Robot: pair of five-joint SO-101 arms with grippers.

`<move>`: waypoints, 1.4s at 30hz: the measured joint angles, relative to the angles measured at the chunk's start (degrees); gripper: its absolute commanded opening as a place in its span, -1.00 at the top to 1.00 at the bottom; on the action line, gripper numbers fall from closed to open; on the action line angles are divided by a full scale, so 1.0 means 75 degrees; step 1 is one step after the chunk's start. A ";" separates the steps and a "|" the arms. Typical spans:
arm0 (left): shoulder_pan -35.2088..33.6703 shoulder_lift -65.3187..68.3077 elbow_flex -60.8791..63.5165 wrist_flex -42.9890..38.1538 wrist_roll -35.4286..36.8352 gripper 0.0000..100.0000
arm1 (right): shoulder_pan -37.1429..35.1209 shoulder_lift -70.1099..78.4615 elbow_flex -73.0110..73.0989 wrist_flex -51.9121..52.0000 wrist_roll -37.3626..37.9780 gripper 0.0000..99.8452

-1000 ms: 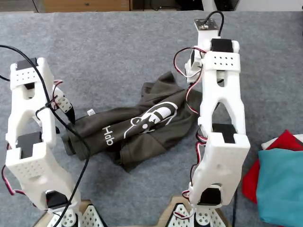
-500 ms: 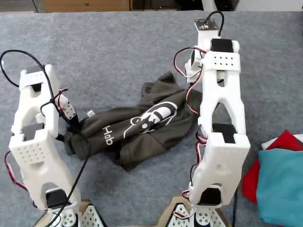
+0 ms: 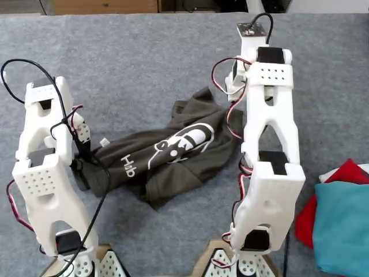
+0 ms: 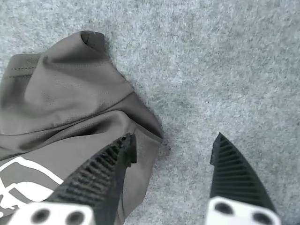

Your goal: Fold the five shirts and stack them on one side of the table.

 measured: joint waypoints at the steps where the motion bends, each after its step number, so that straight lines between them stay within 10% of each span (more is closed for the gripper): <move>1: 0.0000 0.0000 0.0000 0.0000 0.0000 0.86 | 0.0000 0.0000 0.0000 0.0000 0.0000 0.46; 27: 0.0000 0.0012 -0.0527 0.0000 0.0000 0.96 | -0.1594 0.3962 -0.3645 -0.1594 -0.3423 0.46; 33: 0.0000 0.0012 -0.0527 0.0000 0.0000 0.96 | -0.1536 0.5380 -0.5005 -0.1512 -0.3587 1.00; 42: 0.0000 0.0012 -0.1090 0.0023 0.0000 0.96 | -0.1325 0.6048 -0.7537 -0.0082 -0.3599 0.99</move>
